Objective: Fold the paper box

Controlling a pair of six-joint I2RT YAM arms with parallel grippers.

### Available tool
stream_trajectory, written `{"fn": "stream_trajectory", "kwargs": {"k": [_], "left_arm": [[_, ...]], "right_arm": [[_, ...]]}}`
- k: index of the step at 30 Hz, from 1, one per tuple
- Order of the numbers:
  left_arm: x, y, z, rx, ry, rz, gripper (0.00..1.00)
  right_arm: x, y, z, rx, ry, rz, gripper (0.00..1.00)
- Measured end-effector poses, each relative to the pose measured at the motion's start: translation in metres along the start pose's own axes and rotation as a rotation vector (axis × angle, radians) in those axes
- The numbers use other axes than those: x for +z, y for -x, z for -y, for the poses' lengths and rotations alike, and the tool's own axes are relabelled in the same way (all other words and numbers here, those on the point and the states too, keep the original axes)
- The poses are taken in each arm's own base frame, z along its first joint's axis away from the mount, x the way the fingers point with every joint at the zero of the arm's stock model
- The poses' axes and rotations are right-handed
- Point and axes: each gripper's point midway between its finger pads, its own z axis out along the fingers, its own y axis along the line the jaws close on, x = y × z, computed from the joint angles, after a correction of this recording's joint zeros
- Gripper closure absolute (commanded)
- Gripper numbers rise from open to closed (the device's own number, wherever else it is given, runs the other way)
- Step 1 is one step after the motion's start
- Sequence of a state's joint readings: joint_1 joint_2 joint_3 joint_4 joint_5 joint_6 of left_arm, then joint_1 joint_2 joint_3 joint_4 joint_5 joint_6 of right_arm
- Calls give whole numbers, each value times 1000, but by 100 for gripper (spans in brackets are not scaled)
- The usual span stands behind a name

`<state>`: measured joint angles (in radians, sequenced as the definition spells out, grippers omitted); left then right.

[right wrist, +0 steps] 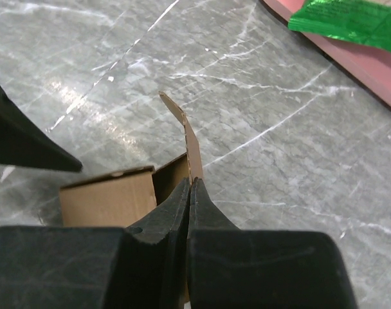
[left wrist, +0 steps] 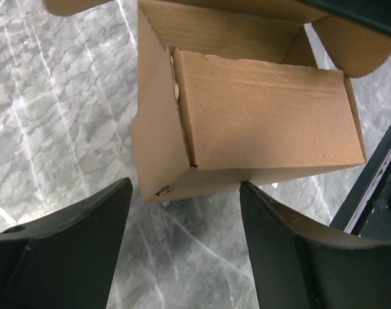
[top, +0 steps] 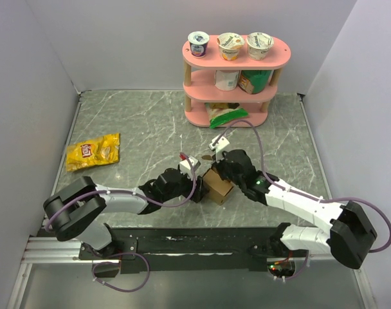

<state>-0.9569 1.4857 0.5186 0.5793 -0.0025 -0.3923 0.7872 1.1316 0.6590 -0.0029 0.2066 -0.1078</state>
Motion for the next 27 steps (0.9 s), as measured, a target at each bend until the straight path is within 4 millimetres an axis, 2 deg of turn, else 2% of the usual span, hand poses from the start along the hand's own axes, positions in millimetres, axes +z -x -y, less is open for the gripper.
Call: {"fn": "stream_trajectory", "kwargs": {"k": [1,2,3,4,5,6,7,9,12,15,19,21,27], "left_arm": [[1,0,1,-5,-5,-2,22],[2,1,2,-9,-7,1,19],[3,2,2,-14,-8,4,16],[3,2,2,-15,-7,5,7],[3,3,2,-17,-6,7,2],[3,3,1,-17,-6,8,1],[2,4,0,-19,-5,8,4],[0,8,-1,-25,-2,14,4],[-9,24,-1,-25,-5,54,4],[-24,44,3,-26,-24,112,4],[-39,60,6,-16,-69,152,1],[-39,59,6,-5,-87,141,5],[-28,24,4,-37,-111,8,11]], "right_arm": [[2,1,0,9,-6,-7,100],[3,2,1,14,-11,-12,95],[5,2,1,19,-16,-19,84],[6,2,1,25,-20,-24,69],[5,1,2,30,-24,-27,36],[5,1,1,39,-22,-30,19],[4,1,-1,46,-15,-33,0],[-1,-2,-5,47,4,-47,0],[-14,-2,-7,48,22,-52,0],[-33,10,0,79,10,-22,0],[-54,25,8,132,-6,32,0],[-60,25,12,148,-4,35,0],[-50,-1,47,204,-32,-65,2]]}}
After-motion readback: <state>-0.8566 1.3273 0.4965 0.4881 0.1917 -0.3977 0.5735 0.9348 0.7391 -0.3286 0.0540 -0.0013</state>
